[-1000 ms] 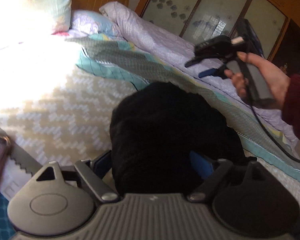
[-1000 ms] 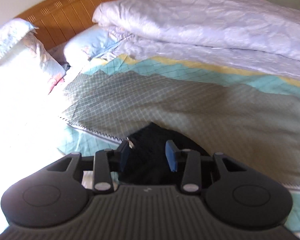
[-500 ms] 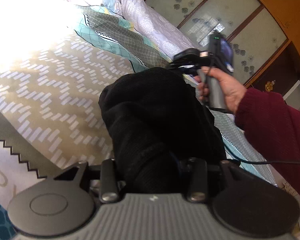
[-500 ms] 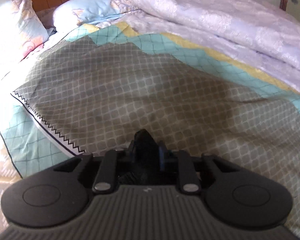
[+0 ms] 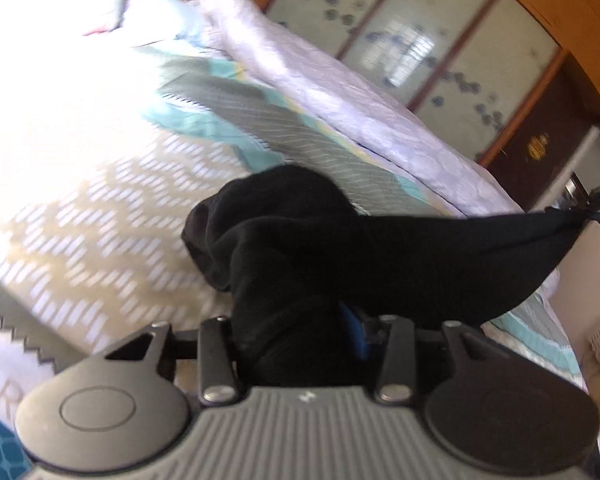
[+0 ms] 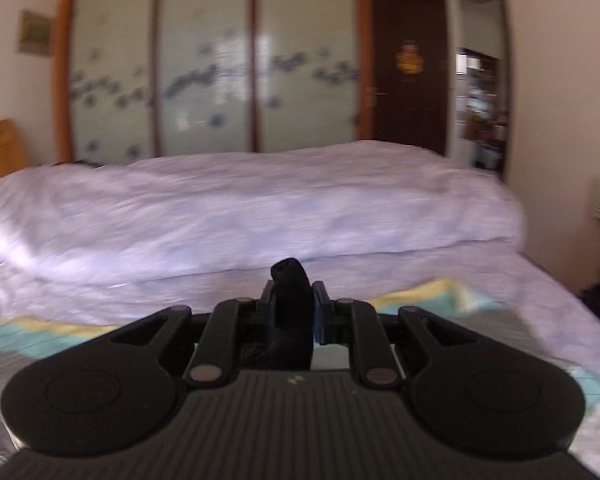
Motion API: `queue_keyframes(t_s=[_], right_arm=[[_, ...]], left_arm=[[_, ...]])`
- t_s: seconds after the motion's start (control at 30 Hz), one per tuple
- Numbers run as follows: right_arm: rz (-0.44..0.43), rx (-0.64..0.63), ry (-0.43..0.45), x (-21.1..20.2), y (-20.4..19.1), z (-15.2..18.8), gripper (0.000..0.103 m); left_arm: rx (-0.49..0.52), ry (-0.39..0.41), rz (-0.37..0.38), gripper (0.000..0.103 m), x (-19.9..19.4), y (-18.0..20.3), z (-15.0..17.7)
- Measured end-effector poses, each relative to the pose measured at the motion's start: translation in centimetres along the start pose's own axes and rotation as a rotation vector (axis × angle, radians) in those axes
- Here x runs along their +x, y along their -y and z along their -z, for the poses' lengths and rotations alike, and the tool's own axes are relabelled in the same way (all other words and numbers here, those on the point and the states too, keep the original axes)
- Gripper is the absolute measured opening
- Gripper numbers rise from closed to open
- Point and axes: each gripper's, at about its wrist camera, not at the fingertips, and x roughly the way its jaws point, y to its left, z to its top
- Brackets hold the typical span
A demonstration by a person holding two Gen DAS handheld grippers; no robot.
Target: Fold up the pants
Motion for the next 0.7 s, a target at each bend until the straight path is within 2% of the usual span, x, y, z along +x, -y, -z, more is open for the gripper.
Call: queue_keyframes(t_s=[0.13, 0.2, 0.27, 0.3, 0.33, 0.37, 0.4, 0.43, 0.5, 0.53, 0.57, 0.6, 0.63, 0.67, 0.7], right_arm=[[0.135, 0.107, -0.013, -1.6, 9.3, 1.6, 0.019], [0.195, 0.154, -0.055, -1.1, 12.7, 3.6, 0.019], [0.266, 0.142, -0.134, 0.4, 15.4, 6.1, 0.022], [0.308, 0.143, -0.173, 1.0, 16.6, 7.5, 0.025], [0.35, 0.161, -0.223, 1.6, 18.1, 9.3, 0.033], [0.377, 0.192, -0.274, 1.9, 19.7, 11.0, 0.045], [0.399, 0.232, -0.296, 1.8, 21.0, 12.4, 0.049], [0.41, 0.274, -0.292, 1.2, 22.1, 13.8, 0.049], [0.385, 0.338, -0.277, -0.1, 23.7, 15.6, 0.05], [0.37, 0.35, -0.272, -0.6, 24.0, 16.2, 0.05], [0.362, 0.352, -0.263, -1.1, 24.5, 16.8, 0.051], [0.354, 0.349, -0.255, -1.3, 24.5, 16.9, 0.052], [0.339, 0.353, -0.247, -1.4, 24.8, 16.9, 0.054], [0.315, 0.369, -0.245, -1.8, 25.0, 16.8, 0.055], [0.283, 0.389, -0.248, -1.7, 24.9, 16.5, 0.055]], left_arm=[[0.087, 0.003, 0.066, 0.055, -0.7, 1.8, -2.7], [0.149, 0.042, 0.067, 0.076, -1.4, 2.4, -4.3], [0.172, 0.046, 0.07, 0.083, -1.2, 2.6, -5.8], [0.178, 0.023, 0.073, 0.083, -0.6, 2.7, -6.4], [0.181, -0.009, 0.084, 0.083, 0.2, 2.7, -6.9], [0.176, -0.039, 0.096, 0.083, 1.0, 2.6, -7.0], [0.164, -0.069, 0.109, 0.083, 1.9, 2.3, -7.0], [0.147, -0.108, 0.131, 0.084, 2.9, 2.0, -7.0], [0.1, -0.22, 0.179, 0.096, 6.0, 1.0, -6.4], [0.083, -0.276, 0.189, 0.096, 7.4, 0.8, -5.7], [0.075, -0.331, 0.195, 0.092, 8.8, 0.6, -4.7], [0.078, -0.361, 0.189, 0.075, 9.7, 0.8, -4.0], [0.108, -0.336, 0.157, 0.064, 9.8, 1.1, -3.5], [0.133, -0.325, 0.147, 0.023, 9.6, 1.6, -3.3], [0.12, -0.317, 0.15, 0.014, 9.3, 1.9, -3.4]])
